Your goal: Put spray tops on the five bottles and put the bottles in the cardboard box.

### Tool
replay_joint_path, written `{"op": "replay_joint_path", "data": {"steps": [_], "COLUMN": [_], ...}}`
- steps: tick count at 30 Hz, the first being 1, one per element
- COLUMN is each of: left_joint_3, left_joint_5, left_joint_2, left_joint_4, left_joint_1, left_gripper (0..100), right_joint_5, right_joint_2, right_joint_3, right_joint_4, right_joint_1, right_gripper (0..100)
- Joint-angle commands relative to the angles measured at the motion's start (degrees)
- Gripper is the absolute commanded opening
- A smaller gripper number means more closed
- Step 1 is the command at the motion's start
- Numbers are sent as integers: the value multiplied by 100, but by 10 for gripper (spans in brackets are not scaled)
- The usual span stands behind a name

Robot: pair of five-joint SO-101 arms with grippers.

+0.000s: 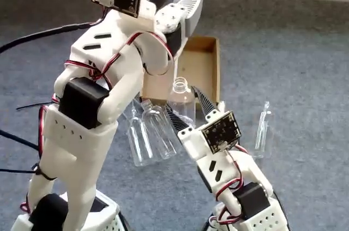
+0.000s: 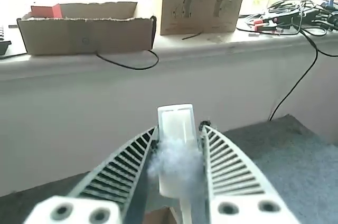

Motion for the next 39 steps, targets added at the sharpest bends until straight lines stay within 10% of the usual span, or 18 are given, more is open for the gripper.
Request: {"op": "replay_joint_path", "data": {"steps": [1, 16, 39], "left_joint_3": [-101, -31, 3319], "left_joint_5": [9, 35, -79], "left_joint_2": [338, 110, -1771], "left_joint_4": [-316, 492, 202], "left_joint_1": [57, 330, 426], "left_gripper": [24, 7, 33], "right_joint_5": [-44, -44, -536], "right_joint_2": [-75, -40, -75], "right_joint_3": [-57, -57, -84], "right_joint_4": [13, 13, 13], "right_joint_1": [-13, 13, 13], "right_gripper": [5, 5, 5]}}
